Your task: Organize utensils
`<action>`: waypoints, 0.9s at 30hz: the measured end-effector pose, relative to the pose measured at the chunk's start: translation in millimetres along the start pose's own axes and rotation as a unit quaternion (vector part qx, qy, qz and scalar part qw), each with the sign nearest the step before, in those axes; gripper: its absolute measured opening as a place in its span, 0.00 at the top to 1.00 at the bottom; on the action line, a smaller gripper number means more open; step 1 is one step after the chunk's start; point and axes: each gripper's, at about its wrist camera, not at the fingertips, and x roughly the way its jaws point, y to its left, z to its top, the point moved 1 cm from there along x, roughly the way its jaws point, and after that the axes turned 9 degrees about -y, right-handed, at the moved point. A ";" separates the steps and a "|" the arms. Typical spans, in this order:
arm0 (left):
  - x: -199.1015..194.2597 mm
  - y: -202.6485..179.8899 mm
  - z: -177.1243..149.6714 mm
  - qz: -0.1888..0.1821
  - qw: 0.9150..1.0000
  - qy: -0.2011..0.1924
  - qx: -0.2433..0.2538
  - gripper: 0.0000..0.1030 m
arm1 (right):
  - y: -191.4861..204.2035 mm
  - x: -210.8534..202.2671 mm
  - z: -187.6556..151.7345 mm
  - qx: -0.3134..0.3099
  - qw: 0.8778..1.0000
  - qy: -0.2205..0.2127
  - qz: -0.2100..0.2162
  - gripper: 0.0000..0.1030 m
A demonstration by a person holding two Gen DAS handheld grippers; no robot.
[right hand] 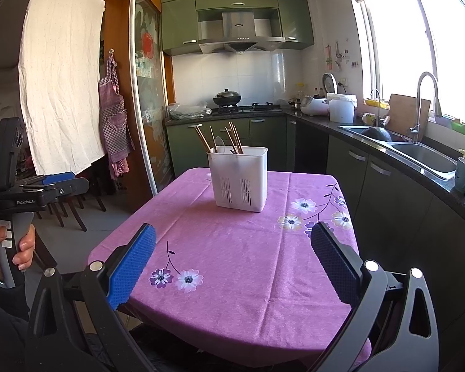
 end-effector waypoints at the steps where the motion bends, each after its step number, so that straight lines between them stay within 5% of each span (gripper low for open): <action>1: 0.2 -0.2 -0.3 0.001 1.000 0.000 0.001 0.07 | 0.1 0.0 0.0 0.000 1.000 0.000 0.000 0.04; 27: 2.8 -6.0 -2.1 0.009 1.000 0.002 0.013 0.07 | 1.7 3.8 -4.1 0.000 1.000 0.005 0.001 0.04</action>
